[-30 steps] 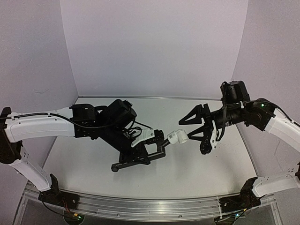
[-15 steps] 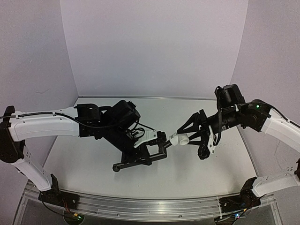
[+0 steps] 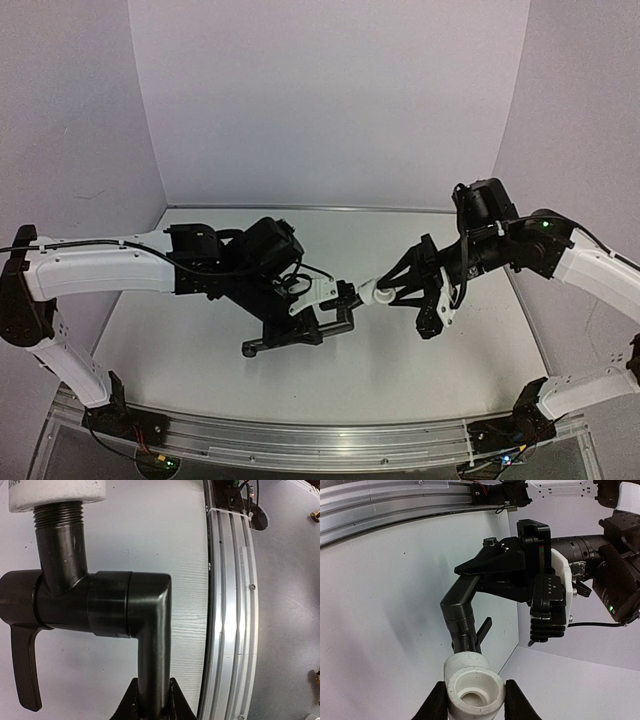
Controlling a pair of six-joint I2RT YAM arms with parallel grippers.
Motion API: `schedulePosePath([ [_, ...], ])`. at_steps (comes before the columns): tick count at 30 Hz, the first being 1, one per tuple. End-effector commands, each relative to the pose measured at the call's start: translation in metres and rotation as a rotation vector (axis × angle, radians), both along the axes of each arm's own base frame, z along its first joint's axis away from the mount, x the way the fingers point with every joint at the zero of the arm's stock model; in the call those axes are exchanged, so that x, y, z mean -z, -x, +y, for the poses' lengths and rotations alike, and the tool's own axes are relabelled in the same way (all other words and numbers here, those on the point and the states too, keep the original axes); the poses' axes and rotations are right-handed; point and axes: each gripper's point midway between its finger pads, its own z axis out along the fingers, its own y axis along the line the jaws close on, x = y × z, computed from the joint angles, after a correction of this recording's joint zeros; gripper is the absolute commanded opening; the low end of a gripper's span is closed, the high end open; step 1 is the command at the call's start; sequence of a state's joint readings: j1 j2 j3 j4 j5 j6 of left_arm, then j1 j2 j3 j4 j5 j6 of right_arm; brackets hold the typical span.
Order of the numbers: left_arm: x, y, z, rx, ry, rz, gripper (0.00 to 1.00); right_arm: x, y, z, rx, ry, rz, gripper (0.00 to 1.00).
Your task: Install the water faucets
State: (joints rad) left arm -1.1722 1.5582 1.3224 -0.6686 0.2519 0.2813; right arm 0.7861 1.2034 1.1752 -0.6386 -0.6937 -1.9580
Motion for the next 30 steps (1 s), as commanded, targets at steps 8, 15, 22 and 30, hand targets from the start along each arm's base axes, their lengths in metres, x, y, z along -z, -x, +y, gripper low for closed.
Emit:
schedulePosePath([
  [8, -0.061, -0.028, -0.021, -0.056, 0.173, -0.337, 0.00, -0.041, -0.018, 0.022, 0.269, -0.088, 0.372, 0.31],
  [15, -0.062, -0.035, -0.018, -0.095, 0.164, -0.433, 0.00, -0.044, -0.038, 0.028, 0.495, -0.107, 0.613, 0.36],
  [22, -0.060, -0.036, -0.016, -0.105, 0.150, -0.479, 0.00, -0.045, -0.052, 0.031, 0.652, -0.134, 0.765, 0.42],
  [30, -0.059, -0.035, -0.015, -0.112, 0.142, -0.501, 0.00, -0.035, -0.065, 0.026, 0.755, -0.131, 0.758, 0.45],
])
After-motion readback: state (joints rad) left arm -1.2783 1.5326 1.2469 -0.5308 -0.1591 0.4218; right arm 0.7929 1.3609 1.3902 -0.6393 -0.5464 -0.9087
